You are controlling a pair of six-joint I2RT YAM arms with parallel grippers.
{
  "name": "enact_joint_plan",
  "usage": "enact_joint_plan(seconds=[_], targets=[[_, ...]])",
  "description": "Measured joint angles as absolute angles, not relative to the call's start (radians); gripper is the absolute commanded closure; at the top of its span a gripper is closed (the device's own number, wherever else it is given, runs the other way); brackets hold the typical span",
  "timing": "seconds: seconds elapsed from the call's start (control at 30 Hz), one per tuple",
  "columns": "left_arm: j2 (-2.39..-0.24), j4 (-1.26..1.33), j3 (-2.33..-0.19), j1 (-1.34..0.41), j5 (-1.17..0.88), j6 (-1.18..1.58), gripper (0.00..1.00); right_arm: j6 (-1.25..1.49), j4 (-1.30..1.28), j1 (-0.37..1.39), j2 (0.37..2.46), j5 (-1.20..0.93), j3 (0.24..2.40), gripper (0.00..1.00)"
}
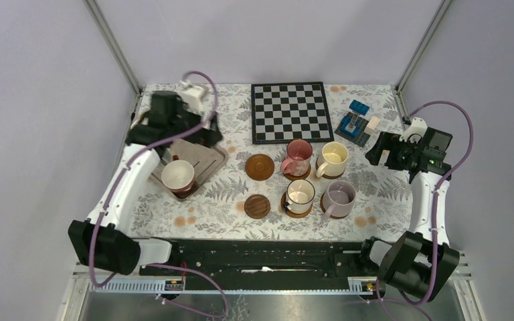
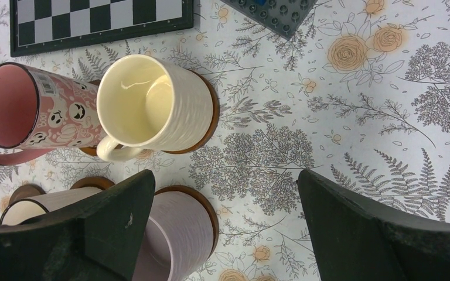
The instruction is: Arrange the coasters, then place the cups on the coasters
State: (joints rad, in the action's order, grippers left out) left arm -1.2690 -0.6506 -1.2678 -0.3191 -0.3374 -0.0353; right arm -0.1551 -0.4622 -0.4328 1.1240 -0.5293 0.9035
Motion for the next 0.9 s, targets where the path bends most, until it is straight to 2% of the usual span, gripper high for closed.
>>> enact_joint_plan(seconds=[0.2, 0.3, 0.6, 0.9], targets=[[-1.349, -0.678, -1.343, 0.109, -0.414, -0.140, 0.01, -0.181, -0.462, -0.433, 1.122, -0.544, 0.896, 0.02], [-1.385, -0.689, -1.343, 0.226, -0.389, -0.174, 0.02, -0.194, -0.462, -0.433, 1.118, -0.544, 0.885, 0.02], [-1.496, -0.562, -1.265, 0.279, -0.114, -0.036, 0.15, -0.207, -0.459, -0.433, 1.092, -0.544, 0.859, 0.02], [-1.598, -0.419, -1.227, 0.279, 0.021, 0.055, 0.28, -0.214, -0.458, -0.433, 1.092, -0.543, 0.859, 0.02]])
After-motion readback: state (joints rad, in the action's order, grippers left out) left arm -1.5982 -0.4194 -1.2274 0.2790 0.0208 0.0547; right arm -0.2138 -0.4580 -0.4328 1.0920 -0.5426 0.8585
